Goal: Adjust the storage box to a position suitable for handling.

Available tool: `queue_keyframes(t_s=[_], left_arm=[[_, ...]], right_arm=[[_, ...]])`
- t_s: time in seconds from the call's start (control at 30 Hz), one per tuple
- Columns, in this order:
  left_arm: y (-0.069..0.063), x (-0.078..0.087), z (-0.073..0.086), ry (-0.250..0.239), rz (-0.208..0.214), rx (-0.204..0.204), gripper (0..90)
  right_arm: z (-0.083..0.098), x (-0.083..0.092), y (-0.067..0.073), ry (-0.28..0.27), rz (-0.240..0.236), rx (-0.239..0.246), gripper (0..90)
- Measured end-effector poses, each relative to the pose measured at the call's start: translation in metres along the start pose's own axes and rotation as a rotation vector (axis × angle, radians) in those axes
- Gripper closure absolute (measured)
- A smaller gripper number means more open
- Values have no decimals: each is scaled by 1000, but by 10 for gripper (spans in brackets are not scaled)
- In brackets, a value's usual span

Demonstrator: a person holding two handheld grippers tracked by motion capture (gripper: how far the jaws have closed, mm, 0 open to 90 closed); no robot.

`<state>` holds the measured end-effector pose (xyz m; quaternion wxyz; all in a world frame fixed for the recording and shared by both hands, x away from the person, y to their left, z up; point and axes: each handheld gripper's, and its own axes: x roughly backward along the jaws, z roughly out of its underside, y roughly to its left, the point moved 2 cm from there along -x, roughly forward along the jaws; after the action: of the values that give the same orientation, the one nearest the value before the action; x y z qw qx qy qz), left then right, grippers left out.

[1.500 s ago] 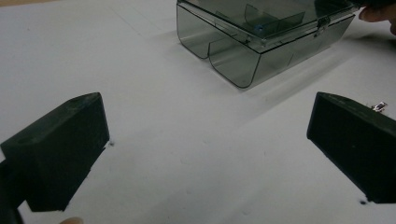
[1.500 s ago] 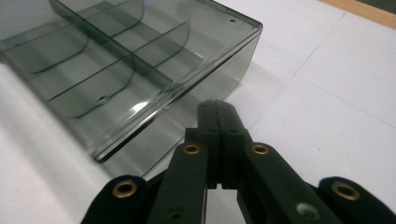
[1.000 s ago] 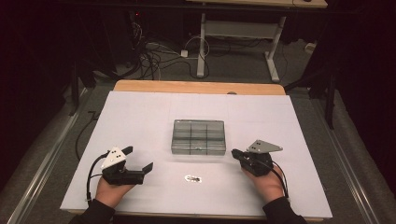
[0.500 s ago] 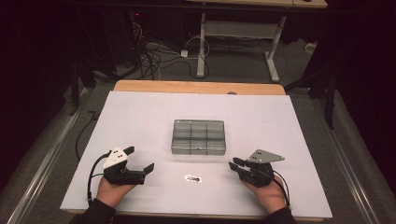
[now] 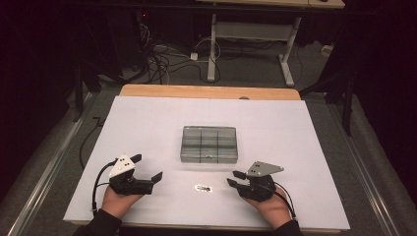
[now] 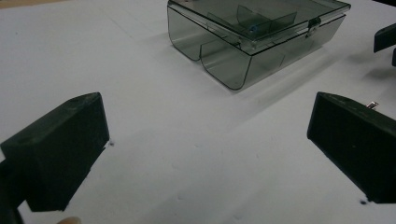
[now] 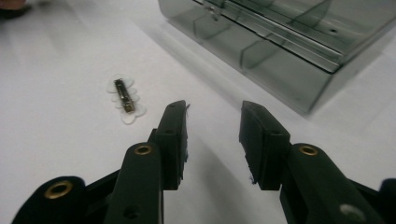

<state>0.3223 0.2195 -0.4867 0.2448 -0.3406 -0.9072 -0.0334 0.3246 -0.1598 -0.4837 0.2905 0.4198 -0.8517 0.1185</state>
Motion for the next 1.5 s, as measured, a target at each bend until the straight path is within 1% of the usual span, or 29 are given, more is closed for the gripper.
queue_keyframes(t_s=[0.13, 0.3, 0.37, 0.4, 0.43, 0.47, 0.57, 0.7, 0.83, 0.87, 1.0, 1.1, 1.13, 1.2, 1.23, 1.3, 1.37, 1.5], left_arm=[[0, 0, 0, 3, 1, -5, 0], [0, -1, 0, 2, 1, -6, 0], [0, -1, 0, 2, 3, -4, 0], [0, -1, 0, 3, 3, -5, 0], [0, -1, 0, 4, 4, -6, 0], [0, -1, 0, 4, 4, -6, 0], [-1, -2, 0, 2, 3, -4, 0], [-1, -2, 0, 4, 3, -6, 0], [-1, -2, 0, 4, 2, -5, 0], [0, -1, 0, 5, 2, -7, 0], [0, -1, 0, 4, 3, -8, 0], [-1, -1, 0, 5, 4, -9, 0], [0, -1, 0, 5, 4, -9, 0], [0, -1, 0, 5, 4, -9, 0], [0, -1, 0, 5, 4, -8, 0], [0, -1, 0, 5, 3, -8, 0], [0, -1, 0, 5, 3, -8, 0], [0, -1, 0, 4, 3, -7, 0]], right_arm=[[-3, -7, 9, 8, -23, 19, 616], [-4, -13, 15, 15, -41, 30, 609], [-7, -18, 21, 16, -59, 41, 591], [-7, -18, 21, 16, -59, 41, 591], [-9, -21, 25, 17, -73, 54, 579], [-9, -21, 25, 17, -73, 54, 579], [-12, -28, 32, 25, -92, 67, 541], [-13, -32, 35, 33, -105, 78, 544], [-15, -38, 40, 42, -122, 96, 569], [-16, -41, 42, 46, -131, 107, 590], [-18, -44, 45, 53, -138, 118, 617], [-19, -47, 48, 62, -145, 131, 660], [-19, -48, 48, 69, -144, 140, 694], [-19, -49, 48, 71, -142, 139, 703], [-19, -49, 47, 74, -142, 135, 722], [-19, -50, 48, 80, -139, 142, 740], [-19, -52, 49, 88, -131, 157, 782], [-19, -52, 50, 99, -128, 162, 802]])
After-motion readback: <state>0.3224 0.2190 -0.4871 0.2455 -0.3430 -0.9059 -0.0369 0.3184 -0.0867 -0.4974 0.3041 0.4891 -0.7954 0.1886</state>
